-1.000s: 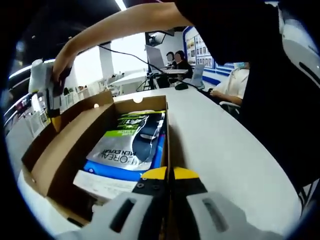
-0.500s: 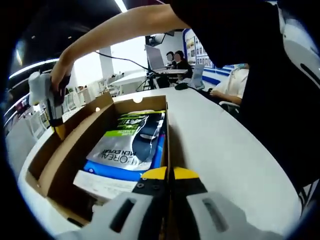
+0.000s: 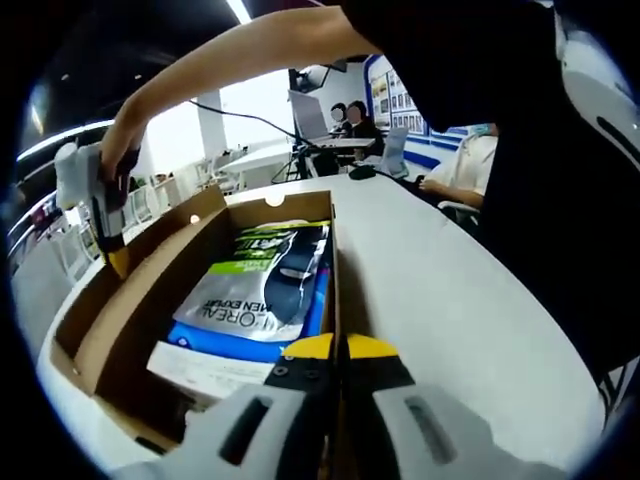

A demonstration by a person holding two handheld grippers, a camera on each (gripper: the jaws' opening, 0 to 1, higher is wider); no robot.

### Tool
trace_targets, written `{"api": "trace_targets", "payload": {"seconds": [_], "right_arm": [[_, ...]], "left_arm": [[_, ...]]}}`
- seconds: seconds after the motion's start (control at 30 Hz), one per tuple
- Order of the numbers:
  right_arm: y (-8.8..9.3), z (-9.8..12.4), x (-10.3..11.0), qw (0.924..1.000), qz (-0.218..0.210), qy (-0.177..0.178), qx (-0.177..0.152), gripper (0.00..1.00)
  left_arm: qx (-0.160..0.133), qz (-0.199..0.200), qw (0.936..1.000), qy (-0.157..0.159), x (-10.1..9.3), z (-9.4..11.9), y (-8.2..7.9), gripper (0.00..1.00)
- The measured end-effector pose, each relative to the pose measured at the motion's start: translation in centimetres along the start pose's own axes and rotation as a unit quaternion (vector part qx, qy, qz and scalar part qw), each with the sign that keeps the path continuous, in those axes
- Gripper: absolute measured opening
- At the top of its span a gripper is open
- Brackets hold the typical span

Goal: Operate the shoe box by opening the lid, removing the specified soft item, and placing it in the target area until the item is outside and the box remains undamaged.

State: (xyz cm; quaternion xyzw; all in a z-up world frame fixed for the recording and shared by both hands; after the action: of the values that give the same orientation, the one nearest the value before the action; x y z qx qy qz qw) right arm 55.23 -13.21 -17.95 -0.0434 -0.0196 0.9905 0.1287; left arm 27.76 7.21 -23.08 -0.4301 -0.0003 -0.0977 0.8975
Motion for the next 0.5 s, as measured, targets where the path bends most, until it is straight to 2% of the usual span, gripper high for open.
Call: {"api": "trace_targets", "payload": {"seconds": [0.07, 0.17, 0.37, 0.5], "right_arm": [[0.1, 0.2, -0.1, 1.0000, -0.006, -0.003, 0.000, 0.19], [0.4, 0.7, 0.1, 0.9999, -0.002, 0.012, 0.003, 0.21], [0.8, 3.0, 0.3, 0.9989, -0.001, 0.043, -0.019, 0.22], [1.2, 4.4, 1.1, 0.9978, 0.008, 0.059, -0.028, 0.23]], "left_arm": [[0.001, 0.000, 1.0000, 0.000, 0.0, 0.0, 0.0, 0.02], [0.002, 0.000, 1.0000, -0.001, 0.0, 0.0, 0.0, 0.02], [0.005, -0.001, 1.0000, -0.003, 0.0, -0.1, -0.1, 0.02], [0.005, -0.003, 1.0000, -0.003, 0.1, -0.1, -0.1, 0.02]]}}
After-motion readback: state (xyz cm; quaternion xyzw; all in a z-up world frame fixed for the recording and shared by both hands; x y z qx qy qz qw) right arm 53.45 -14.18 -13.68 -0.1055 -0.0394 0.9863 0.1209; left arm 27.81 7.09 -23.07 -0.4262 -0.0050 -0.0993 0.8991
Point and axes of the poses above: the point that each gripper's makers call its tool centre point, and the gripper's own axes: z roughly backward along the fingers, x roughly to its left, y roughly out of its underside, the point moved 10 cm from there along z, roughly backward along the fingers, and after that the axes turned 9 degrees about x, right-handed, at the moved point
